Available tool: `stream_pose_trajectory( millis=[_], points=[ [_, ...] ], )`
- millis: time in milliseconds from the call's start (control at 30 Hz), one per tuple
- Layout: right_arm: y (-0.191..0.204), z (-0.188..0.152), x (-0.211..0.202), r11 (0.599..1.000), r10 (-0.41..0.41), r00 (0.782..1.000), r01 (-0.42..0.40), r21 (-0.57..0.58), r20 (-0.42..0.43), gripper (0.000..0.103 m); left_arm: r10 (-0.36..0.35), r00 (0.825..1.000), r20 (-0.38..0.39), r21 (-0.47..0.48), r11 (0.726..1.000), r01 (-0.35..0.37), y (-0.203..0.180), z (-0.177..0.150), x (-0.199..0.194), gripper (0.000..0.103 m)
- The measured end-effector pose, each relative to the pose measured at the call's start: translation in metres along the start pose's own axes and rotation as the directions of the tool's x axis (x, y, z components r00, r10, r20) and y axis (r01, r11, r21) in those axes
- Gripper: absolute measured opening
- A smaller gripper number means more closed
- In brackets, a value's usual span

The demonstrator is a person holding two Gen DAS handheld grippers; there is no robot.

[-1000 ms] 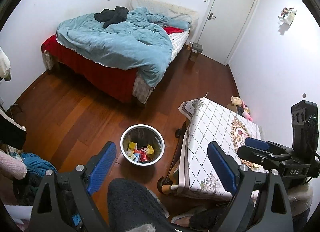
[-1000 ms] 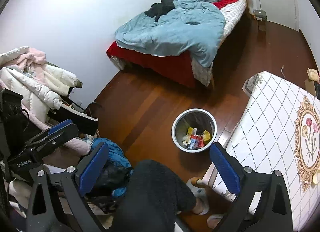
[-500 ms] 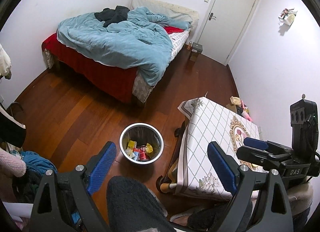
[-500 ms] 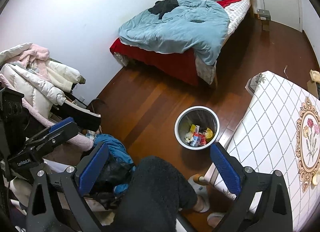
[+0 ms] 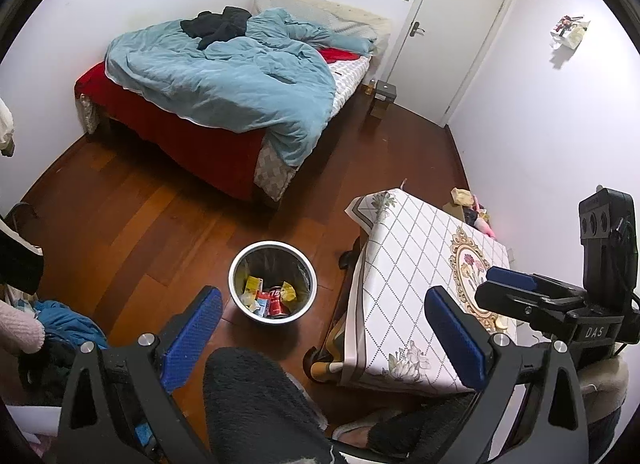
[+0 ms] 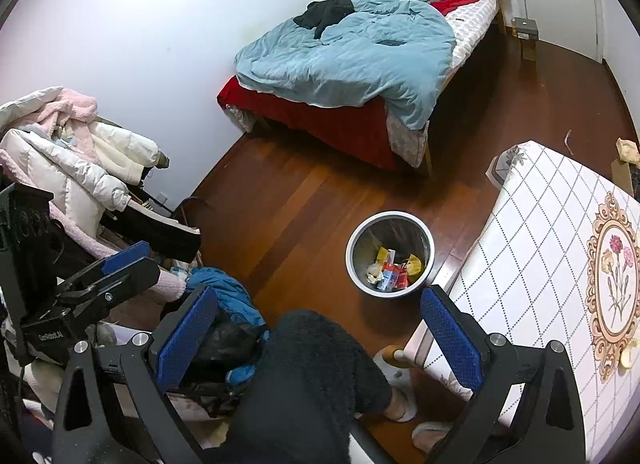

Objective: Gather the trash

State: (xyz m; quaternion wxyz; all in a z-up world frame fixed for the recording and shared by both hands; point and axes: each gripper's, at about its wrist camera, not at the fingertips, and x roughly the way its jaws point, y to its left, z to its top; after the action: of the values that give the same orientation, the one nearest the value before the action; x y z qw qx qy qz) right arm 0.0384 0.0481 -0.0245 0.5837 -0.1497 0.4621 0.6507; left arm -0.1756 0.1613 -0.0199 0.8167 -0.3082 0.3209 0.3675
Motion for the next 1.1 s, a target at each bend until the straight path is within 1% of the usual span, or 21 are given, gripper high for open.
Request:
stream_pose_trajectory(
  millis=[500,1100],
  points=[
    [0.004,0.003,-0.003,1.0,0.014,1.0,-0.014,-0.018,-0.014,0.103,-0.014,1.0,-0.009,-0.002,1.0,0.014,-0.001,-0.001,-0.001,0.103],
    [0.008,-0.001,0.008,1.0,0.015,0.999,-0.015,-0.014,-0.035,0.103,-0.002,1.0,-0.009,-0.018,1.0,0.002,0.002,-0.005,0.002,0.103]
  ],
)
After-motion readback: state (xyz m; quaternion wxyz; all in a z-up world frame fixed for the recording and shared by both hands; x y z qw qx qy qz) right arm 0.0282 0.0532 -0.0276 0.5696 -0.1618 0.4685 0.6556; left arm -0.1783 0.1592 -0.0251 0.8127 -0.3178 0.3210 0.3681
